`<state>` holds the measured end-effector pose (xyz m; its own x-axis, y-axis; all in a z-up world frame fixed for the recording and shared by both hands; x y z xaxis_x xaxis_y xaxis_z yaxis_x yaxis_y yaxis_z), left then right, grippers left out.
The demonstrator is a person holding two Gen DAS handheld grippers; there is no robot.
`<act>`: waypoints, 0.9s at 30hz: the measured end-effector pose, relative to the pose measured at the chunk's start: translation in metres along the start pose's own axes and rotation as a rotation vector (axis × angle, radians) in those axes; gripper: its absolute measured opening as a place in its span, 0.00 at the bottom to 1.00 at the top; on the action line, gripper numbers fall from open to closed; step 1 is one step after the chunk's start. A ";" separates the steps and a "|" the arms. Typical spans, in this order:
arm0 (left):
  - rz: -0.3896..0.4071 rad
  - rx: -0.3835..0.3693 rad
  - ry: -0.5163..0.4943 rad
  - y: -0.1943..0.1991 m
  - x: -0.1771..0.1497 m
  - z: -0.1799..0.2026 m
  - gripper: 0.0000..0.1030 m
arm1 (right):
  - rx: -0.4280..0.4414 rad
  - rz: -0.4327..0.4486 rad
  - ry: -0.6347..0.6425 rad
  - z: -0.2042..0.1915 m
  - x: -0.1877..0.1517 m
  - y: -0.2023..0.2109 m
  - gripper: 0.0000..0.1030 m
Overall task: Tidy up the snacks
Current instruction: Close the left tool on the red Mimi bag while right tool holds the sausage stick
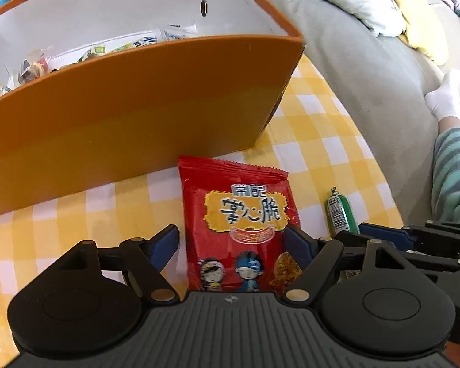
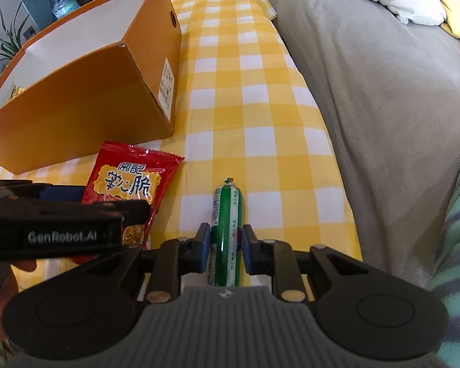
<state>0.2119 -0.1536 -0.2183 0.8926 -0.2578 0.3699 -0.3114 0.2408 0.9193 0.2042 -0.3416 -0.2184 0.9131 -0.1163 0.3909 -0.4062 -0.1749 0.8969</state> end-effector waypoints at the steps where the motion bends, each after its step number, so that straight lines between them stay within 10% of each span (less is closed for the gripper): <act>1: -0.001 -0.004 0.001 -0.001 0.000 -0.001 0.89 | 0.000 0.000 0.002 0.000 0.000 0.000 0.19; 27: 0.027 -0.137 0.012 0.037 -0.008 0.003 0.30 | 0.090 -0.055 0.034 -0.020 -0.009 -0.008 0.19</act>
<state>0.1925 -0.1455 -0.1868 0.8885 -0.2384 0.3921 -0.2889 0.3733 0.8816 0.2001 -0.3194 -0.2250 0.9342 -0.0708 0.3497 -0.3555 -0.2672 0.8957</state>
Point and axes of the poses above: each gripper's, at about its wrist camera, not at the fingertips, and y roughly against the way its jaws point, z to its right, x to its top, the point moved 4 cm from there along -y, roughly the way its jaws point, and after that the axes turned 2 degrees about x, right-handed, at the moved point
